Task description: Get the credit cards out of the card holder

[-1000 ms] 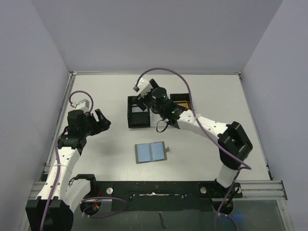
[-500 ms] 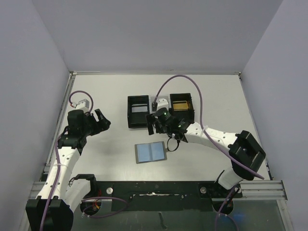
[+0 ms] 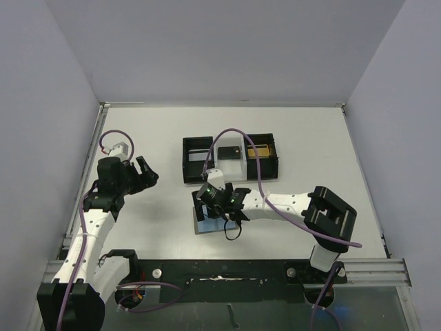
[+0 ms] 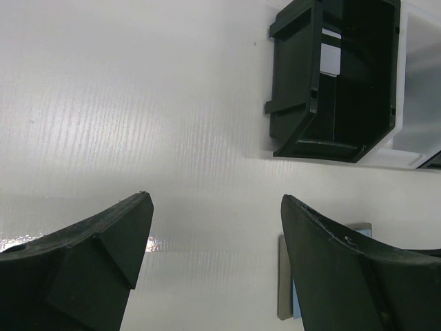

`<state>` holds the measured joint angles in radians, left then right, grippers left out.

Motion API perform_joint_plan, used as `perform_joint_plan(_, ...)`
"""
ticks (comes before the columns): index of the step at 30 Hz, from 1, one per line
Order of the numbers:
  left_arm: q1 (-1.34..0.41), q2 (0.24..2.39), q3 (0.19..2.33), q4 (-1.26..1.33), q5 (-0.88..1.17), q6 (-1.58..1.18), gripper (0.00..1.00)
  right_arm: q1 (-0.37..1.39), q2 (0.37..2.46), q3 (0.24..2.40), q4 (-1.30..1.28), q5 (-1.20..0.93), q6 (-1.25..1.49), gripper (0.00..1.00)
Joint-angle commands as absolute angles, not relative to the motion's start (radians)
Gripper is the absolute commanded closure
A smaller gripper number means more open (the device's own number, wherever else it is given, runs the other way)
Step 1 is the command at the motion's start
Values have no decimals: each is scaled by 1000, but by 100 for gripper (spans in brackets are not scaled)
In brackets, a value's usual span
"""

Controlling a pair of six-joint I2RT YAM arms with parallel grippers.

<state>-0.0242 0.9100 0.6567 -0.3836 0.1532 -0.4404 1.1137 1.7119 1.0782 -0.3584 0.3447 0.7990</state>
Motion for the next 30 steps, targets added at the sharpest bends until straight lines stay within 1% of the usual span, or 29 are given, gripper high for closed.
perform_joint_plan(1,-19,904,673,-342,149,-439,25,1116,1716,1141,-348,362,827,10)
perform_joint_plan(9,-19,915,675,-342,157,-437,25,1125,1794,1216,-385,325,802,11)
perform_joint_plan(14,-19,913,674,-344,150,-437,25,1128,1838,1240,-459,346,839,13)
perform_joint_plan(18,-19,914,673,-343,152,-437,25,1133,1859,1234,-462,332,845,17)
perform_joint_plan(21,-18,919,675,-342,155,-437,25,1137,1896,1259,-487,323,844,17)
perform_joint_plan(27,-19,921,675,-344,155,-437,25,1146,1966,1309,-563,353,856,14)
perform_joint_plan(30,-19,922,675,-344,155,-436,25,1146,1978,1313,-571,358,854,21)
